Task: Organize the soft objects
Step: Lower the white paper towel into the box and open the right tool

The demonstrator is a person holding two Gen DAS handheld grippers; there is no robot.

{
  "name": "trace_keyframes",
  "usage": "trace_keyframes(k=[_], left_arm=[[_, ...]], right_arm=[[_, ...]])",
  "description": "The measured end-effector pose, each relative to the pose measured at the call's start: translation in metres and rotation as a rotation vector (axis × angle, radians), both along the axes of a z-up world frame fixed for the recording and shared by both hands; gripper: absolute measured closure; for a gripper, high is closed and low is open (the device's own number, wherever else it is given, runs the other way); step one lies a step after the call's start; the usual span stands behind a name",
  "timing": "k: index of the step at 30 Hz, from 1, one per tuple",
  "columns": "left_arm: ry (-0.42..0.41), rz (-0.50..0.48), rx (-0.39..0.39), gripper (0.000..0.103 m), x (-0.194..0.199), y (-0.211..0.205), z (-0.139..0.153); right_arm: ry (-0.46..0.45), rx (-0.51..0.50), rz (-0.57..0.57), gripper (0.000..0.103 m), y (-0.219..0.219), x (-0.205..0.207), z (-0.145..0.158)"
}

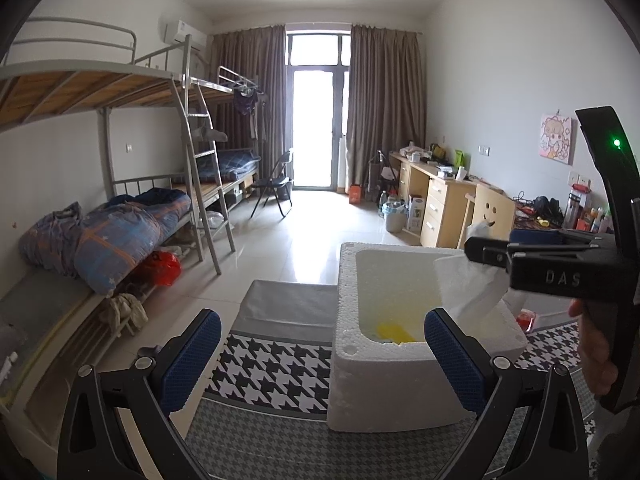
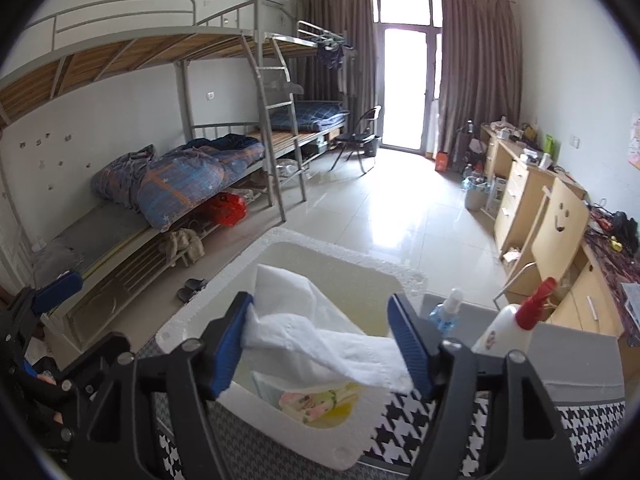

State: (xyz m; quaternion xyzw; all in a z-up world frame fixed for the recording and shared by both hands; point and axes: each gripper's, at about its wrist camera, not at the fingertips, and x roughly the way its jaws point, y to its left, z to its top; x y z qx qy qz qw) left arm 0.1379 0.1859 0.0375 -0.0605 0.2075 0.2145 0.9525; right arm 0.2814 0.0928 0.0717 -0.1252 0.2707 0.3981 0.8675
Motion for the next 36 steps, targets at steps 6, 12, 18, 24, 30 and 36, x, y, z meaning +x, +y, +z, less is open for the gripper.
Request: trace_keyframes(k=[6, 12, 18, 24, 30, 36], left_arm=[[-0.011, -0.023, -0.003, 0.001, -0.001, -0.006, 0.001], [-0.007, -0.072, 0.016, 0.001, 0.000, -0.020, -0.001], [0.010, -0.104, 0.013, 0.001, 0.002, -0.026, -0.007], [0.020, -0.137, 0.017, 0.001, 0.004, -0.034, -0.011], [0.019, -0.146, 0.015, 0.001, 0.002, -0.038, -0.011], [0.017, -0.108, 0.012, 0.001, -0.007, -0.029, -0.013]], right_arm=[[0.025, 0.029, -0.038, 0.023, -0.012, 0.006, 0.010], [0.018, 0.036, -0.019, 0.019, -0.013, -0.005, 0.014], [0.020, 0.053, -0.008, 0.019, -0.018, -0.007, 0.018], [0.018, 0.038, 0.001, 0.019, -0.022, -0.009, 0.017], [-0.010, 0.035, 0.023, 0.019, -0.030, -0.020, 0.017], [-0.003, -0.028, 0.073, 0.019, -0.037, -0.036, 0.003]])
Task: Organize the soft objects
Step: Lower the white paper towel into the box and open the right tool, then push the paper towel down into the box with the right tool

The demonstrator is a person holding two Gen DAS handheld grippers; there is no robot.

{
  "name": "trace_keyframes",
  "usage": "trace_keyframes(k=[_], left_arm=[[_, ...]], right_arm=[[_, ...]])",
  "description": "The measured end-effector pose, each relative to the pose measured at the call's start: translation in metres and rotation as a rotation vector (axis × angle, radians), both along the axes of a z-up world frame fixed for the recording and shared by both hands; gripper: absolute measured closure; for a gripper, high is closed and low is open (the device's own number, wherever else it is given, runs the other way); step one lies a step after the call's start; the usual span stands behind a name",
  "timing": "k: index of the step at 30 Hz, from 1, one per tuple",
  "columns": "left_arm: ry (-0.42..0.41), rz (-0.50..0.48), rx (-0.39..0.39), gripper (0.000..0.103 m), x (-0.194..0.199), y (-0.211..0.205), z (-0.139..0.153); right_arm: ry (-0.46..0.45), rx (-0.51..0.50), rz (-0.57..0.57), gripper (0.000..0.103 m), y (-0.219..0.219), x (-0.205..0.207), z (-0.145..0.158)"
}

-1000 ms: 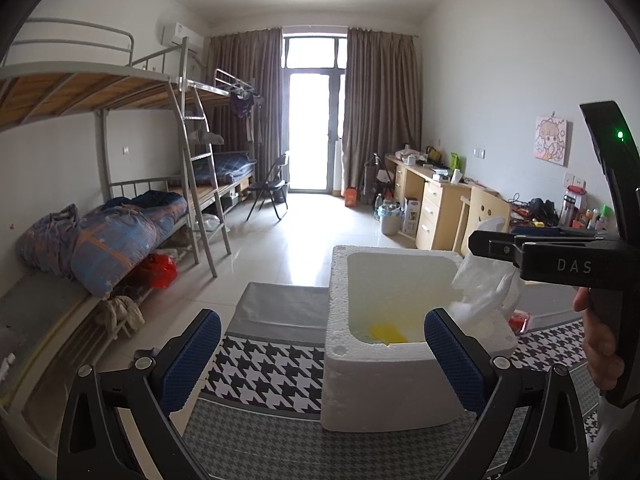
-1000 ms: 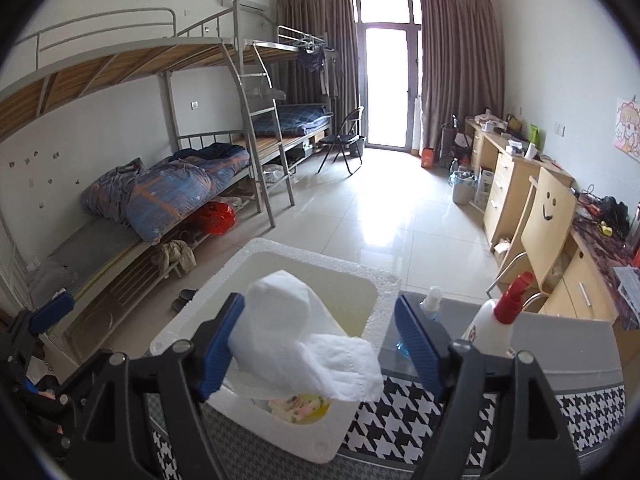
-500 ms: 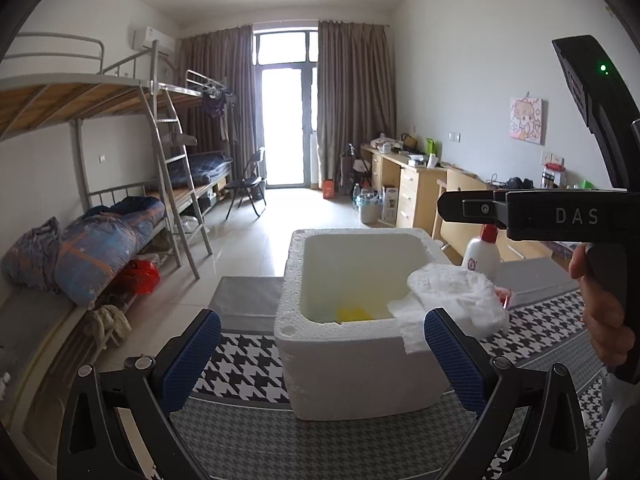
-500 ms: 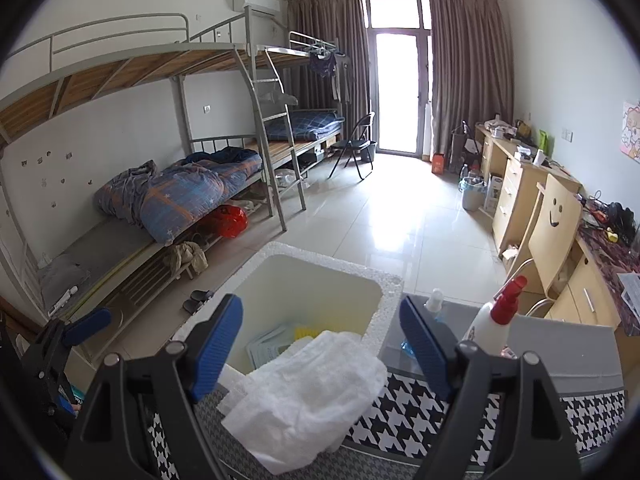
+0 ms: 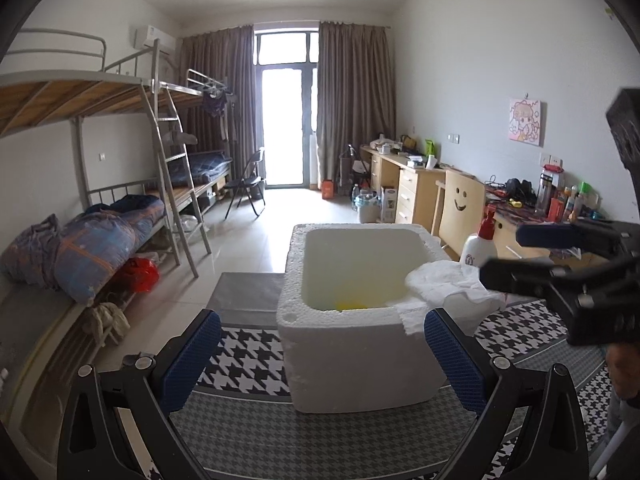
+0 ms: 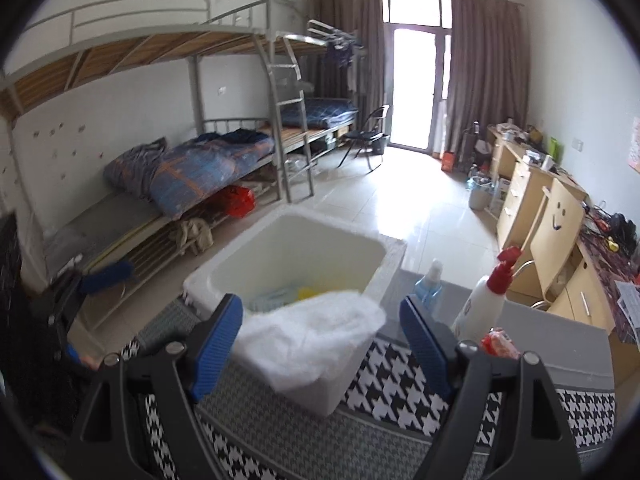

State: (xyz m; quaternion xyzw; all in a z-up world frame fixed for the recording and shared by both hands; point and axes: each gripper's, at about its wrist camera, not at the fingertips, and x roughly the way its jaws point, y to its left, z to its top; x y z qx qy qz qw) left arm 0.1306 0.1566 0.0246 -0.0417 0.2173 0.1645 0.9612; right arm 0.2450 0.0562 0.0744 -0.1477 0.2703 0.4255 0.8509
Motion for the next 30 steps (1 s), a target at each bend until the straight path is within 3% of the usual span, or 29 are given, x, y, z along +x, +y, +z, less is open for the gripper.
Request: trace_keyframes(k=[5, 7, 11, 17, 19, 20, 23, 30], left_arm=[[-0.012, 0.010, 0.002, 0.001, -0.008, 0.003, 0.001], [-0.016, 0.014, 0.002, 0.001, -0.009, 0.003, 0.003], [-0.024, 0.018, -0.005, 0.001, -0.012, 0.005, 0.003], [-0.024, 0.023, -0.008, 0.001, -0.016, 0.007, 0.001], [-0.024, 0.030, -0.008, 0.001, -0.018, 0.010, 0.000], [-0.025, 0.036, -0.011, 0.001, -0.019, 0.012, 0.000], [-0.023, 0.042, -0.019, 0.001, -0.020, 0.016, -0.001], [-0.032, 0.059, -0.019, 0.001, -0.029, 0.020, -0.002]], right_arm=[[-0.028, -0.019, 0.037, 0.020, -0.004, -0.016, -0.012], [-0.049, -0.038, 0.054, 0.030, -0.003, -0.022, -0.017], [-0.068, -0.075, 0.069, 0.040, 0.003, -0.027, -0.028], [-0.053, -0.116, 0.063, 0.066, 0.015, -0.017, -0.037], [-0.045, -0.124, 0.054, 0.083, 0.015, -0.015, -0.037], [-0.044, -0.126, 0.053, 0.086, 0.016, -0.015, -0.037], [-0.048, -0.111, 0.056, 0.091, 0.020, -0.013, -0.029], [-0.044, -0.068, 0.024, 0.091, 0.043, 0.007, -0.011]])
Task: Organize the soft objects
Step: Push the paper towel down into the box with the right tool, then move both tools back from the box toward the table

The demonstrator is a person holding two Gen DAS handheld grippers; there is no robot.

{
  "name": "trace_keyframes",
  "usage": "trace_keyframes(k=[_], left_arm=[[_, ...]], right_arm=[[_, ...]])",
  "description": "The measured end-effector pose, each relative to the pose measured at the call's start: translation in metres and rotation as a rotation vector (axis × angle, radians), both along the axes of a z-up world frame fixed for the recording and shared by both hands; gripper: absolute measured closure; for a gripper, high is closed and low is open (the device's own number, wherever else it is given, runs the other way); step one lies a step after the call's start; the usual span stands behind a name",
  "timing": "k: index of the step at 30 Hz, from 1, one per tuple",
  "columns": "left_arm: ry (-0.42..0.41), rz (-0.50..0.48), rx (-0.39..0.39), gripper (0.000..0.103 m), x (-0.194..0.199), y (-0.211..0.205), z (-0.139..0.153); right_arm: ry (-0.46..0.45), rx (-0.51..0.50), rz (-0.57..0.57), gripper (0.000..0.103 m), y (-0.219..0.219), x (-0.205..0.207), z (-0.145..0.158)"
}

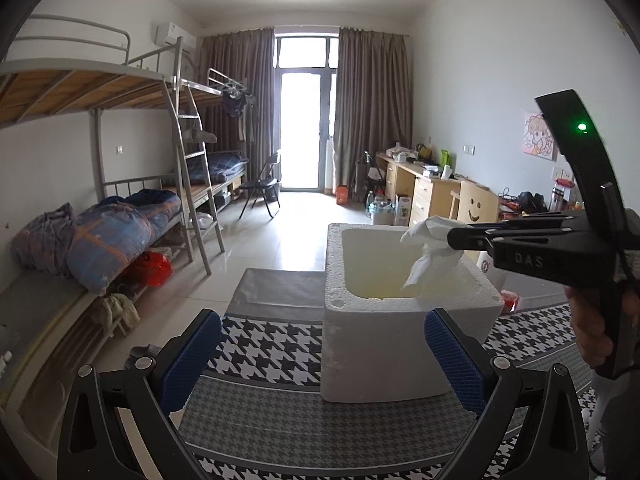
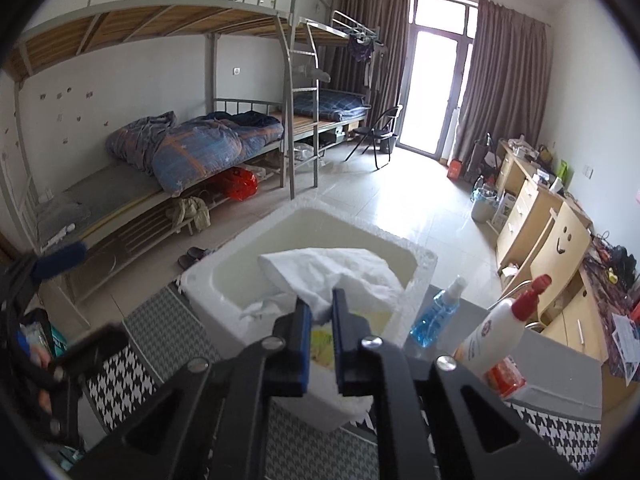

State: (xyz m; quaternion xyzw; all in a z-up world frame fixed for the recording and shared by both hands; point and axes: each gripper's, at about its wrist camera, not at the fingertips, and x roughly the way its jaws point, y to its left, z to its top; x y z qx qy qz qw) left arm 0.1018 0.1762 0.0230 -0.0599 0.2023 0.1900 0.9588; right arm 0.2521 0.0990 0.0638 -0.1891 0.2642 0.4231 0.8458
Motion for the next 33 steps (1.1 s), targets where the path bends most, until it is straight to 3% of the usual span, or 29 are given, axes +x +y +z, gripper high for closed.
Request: trace_keyframes(k=[2, 3, 4, 6, 20, 25, 33], left_arm=[[-0.001, 0.002, -0.003, 0.001, -0.001, 0.001, 0.000], [0.000, 0.001, -0.001, 0.001, -0.001, 0.001, 0.000], [0.001, 0.001, -0.001, 0.001, -0.001, 0.001, 0.000], [0.003, -0.001, -0.003, 0.001, -0.001, 0.001, 0.000], [-0.027, -0.039, 0.016, 0.001, -0.009, -0.023, 0.016], [-0.040, -0.049, 0.020, 0.001, -0.014, -0.034, 0.023], [-0.059, -0.058, 0.028, 0.001, -0.022, -0.051, 0.033]], right_arm=[[0.005, 0.003, -0.009, 0.090, 0.002, 0.005, -0.001], [0.014, 0.004, -0.011, 0.083, 0.003, 0.008, -0.002], [0.029, -0.004, -0.013, 0.065, 0.005, 0.010, -0.004], [0.042, 0.005, -0.041, 0.040, 0.002, 0.013, -0.005], [-0.029, 0.084, -0.045, 0.038, -0.037, -0.013, 0.022], [-0.047, 0.123, -0.054, 0.021, -0.048, -0.025, 0.031], [-0.100, 0.181, -0.058, 0.008, -0.070, -0.044, 0.043]])
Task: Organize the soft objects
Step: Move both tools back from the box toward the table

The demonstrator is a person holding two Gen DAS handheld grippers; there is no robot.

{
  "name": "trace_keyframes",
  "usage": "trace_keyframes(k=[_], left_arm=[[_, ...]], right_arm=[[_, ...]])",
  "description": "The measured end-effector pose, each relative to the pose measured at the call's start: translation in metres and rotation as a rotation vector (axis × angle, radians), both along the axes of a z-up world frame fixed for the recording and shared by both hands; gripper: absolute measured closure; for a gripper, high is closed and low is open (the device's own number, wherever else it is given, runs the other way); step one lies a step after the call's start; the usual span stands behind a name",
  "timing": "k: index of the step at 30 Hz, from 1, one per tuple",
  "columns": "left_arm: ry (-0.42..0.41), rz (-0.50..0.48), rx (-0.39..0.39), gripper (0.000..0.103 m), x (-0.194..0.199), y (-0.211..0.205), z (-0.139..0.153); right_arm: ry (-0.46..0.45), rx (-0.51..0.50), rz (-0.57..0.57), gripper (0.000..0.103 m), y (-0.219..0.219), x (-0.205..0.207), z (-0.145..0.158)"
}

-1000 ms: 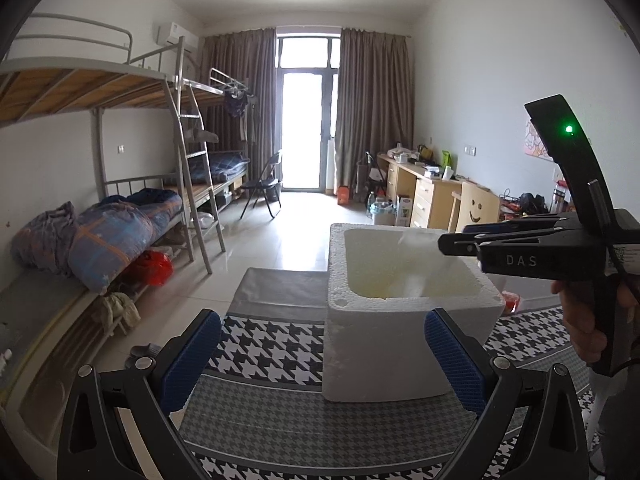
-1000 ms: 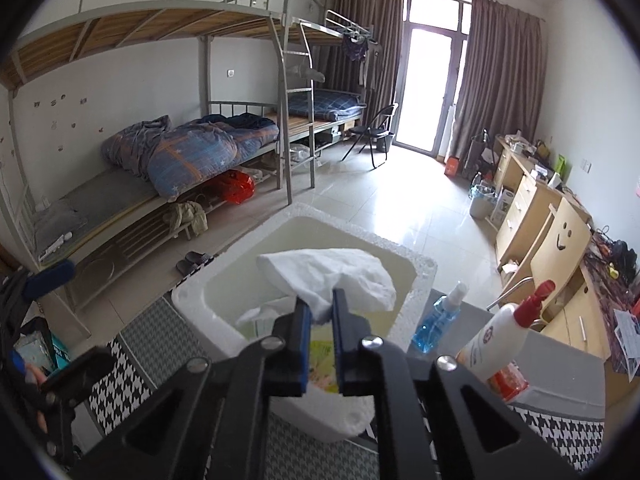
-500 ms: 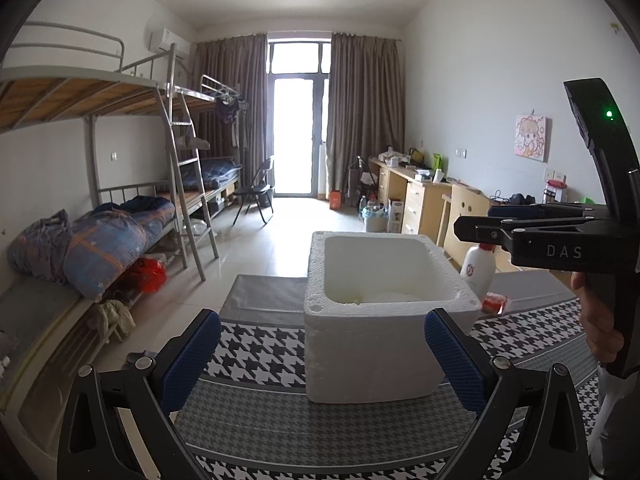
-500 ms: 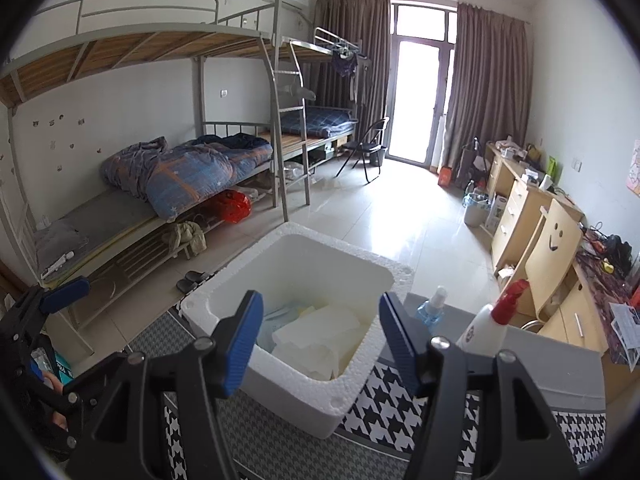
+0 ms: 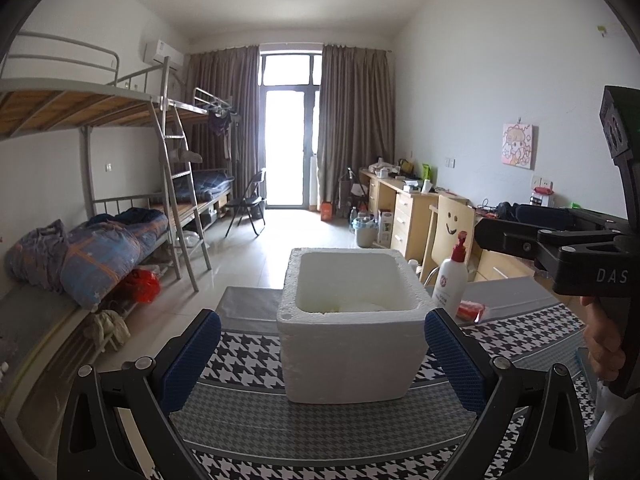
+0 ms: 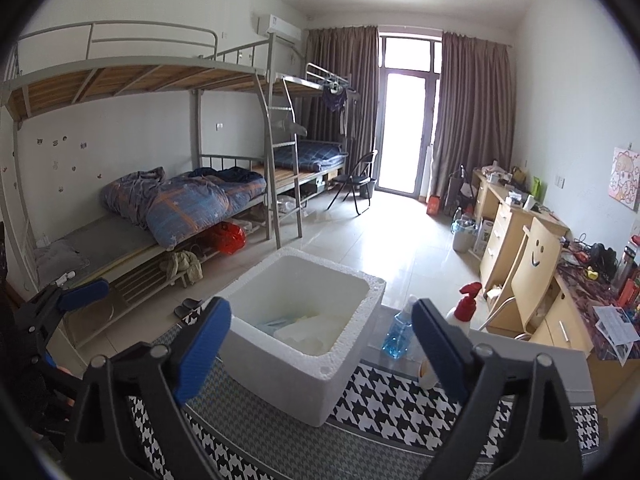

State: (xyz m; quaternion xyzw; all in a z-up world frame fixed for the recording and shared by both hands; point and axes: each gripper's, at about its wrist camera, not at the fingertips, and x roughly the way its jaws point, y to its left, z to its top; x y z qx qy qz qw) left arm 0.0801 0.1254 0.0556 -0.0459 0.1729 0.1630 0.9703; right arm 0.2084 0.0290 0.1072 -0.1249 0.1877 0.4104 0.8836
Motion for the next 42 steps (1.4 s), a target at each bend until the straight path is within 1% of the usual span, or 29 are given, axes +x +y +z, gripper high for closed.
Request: trace_keyframes(k=[7, 13, 23, 28, 40, 42], left_arm=[[-0.020, -0.019, 0.021, 0.001, -0.010, -0.015, 0.009], [-0.042, -0.059, 0.029, 0.001, -0.018, -0.031, 0.014], [-0.088, -0.112, 0.043, 0.001, -0.034, -0.056, 0.023], [-0.092, -0.167, 0.028, 0.001, -0.035, -0.068, 0.022], [-0.100, -0.221, 0.022, 0.001, -0.035, -0.091, 0.018], [-0.100, -0.243, 0.024, 0.001, -0.035, -0.096, 0.017]], right_arm=[[-0.026, 0.021, -0.001, 0.008, -0.022, -0.017, 0.005], [-0.035, 0.054, 0.003, 0.008, -0.048, -0.031, 0.006], [-0.069, 0.075, -0.021, 0.008, -0.078, -0.052, 0.006], [-0.088, 0.096, -0.039, 0.008, -0.094, -0.062, 0.004], [-0.109, 0.116, -0.085, 0.008, -0.128, -0.074, -0.003], [-0.103, 0.126, -0.091, 0.008, -0.135, -0.076, -0.006]])
